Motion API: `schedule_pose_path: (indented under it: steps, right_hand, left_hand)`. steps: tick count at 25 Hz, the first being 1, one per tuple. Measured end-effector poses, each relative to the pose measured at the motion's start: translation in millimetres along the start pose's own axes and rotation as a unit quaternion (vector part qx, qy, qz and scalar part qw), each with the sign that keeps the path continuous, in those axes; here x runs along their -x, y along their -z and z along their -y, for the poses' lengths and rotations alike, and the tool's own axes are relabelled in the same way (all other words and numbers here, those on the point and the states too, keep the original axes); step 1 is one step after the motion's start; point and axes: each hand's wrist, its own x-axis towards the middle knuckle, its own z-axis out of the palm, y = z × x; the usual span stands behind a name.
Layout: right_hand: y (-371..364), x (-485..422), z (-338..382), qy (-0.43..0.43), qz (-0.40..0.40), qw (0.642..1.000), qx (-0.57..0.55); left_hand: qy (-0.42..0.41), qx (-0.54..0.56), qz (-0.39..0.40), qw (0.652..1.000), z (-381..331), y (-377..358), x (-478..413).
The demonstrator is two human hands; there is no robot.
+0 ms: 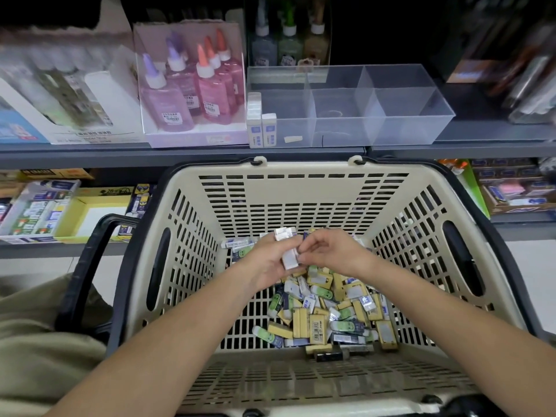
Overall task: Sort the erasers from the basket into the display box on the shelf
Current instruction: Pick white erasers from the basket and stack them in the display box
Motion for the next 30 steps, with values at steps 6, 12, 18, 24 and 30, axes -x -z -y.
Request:
schedule_pose_path:
  steps: [6, 12, 18, 24, 30]
  right_hand:
    - [66, -24, -44, -0.126, -0.195, 0.956, 0.180]
    - [61, -43, -94, -0.166, -0.070, 0.935, 0.305]
    - [50, -52, -103, -0.117, -0.103, 0.915, 0.371]
    - [50, -49, -104, -0.108, -0.074, 0.880, 0.457]
    - [54, -43, -100, -0.146, -0.054, 0.855, 0.495]
  left_hand:
    - [0.049, -0.039, -0.028, 0.998, -2, 6, -2]
    - [0.050, -0.052, -0.044, 0.996, -2, 13, -7]
    - [0.042, -0.064, -0.066, 0.995, -3, 16, -9]
    - [0.037, -0.070, -0.067, 0.995, -4, 15, -9]
    - [0.036, -0.076, -0.068, 0.994, -4, 16, -10]
